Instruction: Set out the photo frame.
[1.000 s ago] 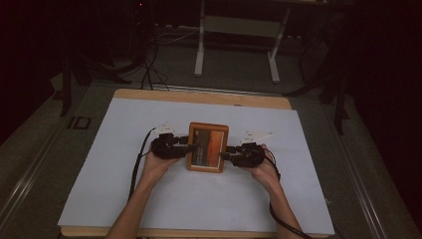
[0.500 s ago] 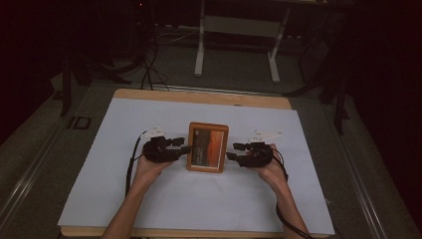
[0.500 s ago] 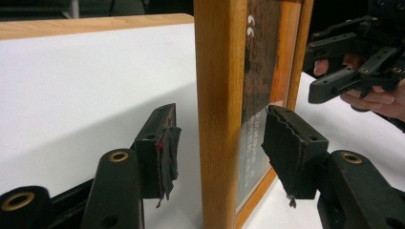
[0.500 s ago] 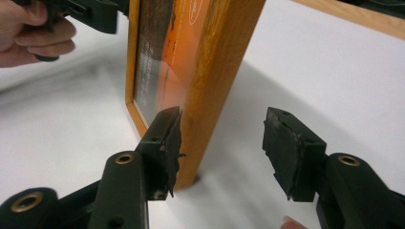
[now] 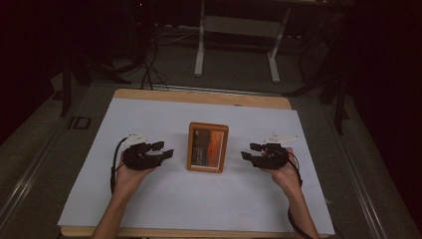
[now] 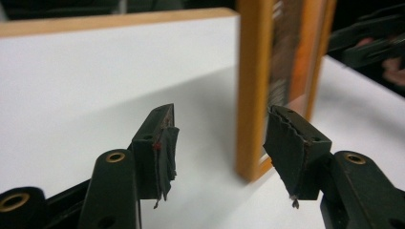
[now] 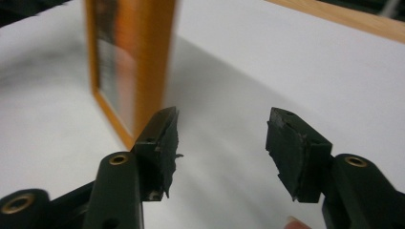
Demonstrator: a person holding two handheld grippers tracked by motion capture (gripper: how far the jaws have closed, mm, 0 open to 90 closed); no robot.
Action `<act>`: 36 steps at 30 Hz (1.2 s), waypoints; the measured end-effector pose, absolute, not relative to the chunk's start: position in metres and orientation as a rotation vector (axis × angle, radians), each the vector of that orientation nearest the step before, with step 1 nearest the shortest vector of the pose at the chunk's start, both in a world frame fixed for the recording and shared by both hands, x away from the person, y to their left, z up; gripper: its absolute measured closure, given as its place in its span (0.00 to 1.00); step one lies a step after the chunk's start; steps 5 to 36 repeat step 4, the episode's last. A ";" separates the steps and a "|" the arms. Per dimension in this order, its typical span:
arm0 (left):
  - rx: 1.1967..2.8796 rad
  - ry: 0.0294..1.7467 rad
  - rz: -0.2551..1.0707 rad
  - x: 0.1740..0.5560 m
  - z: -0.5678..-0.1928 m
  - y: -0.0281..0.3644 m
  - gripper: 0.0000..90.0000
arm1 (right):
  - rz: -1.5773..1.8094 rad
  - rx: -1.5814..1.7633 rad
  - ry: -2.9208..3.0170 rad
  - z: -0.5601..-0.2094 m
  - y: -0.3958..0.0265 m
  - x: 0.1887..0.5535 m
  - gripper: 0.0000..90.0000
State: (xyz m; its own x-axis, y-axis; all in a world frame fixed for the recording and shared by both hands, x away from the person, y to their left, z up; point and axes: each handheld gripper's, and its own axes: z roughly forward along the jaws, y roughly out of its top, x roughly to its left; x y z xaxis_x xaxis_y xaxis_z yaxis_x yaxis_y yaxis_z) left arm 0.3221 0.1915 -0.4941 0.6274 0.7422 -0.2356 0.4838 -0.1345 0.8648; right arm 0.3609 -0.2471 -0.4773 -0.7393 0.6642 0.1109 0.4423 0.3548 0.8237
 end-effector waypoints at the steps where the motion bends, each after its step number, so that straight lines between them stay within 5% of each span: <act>1: 1.802 1.022 0.326 0.320 -0.497 0.195 0.49 | 1.319 1.021 2.363 -0.480 -0.252 0.361 0.47; 4: 1.835 1.099 0.378 0.318 -0.503 0.203 0.47 | 1.258 1.120 2.325 -0.491 -0.268 0.361 0.41; 36: 1.835 1.099 0.378 0.318 -0.503 0.203 0.47 | 1.258 1.120 2.325 -0.491 -0.268 0.361 0.41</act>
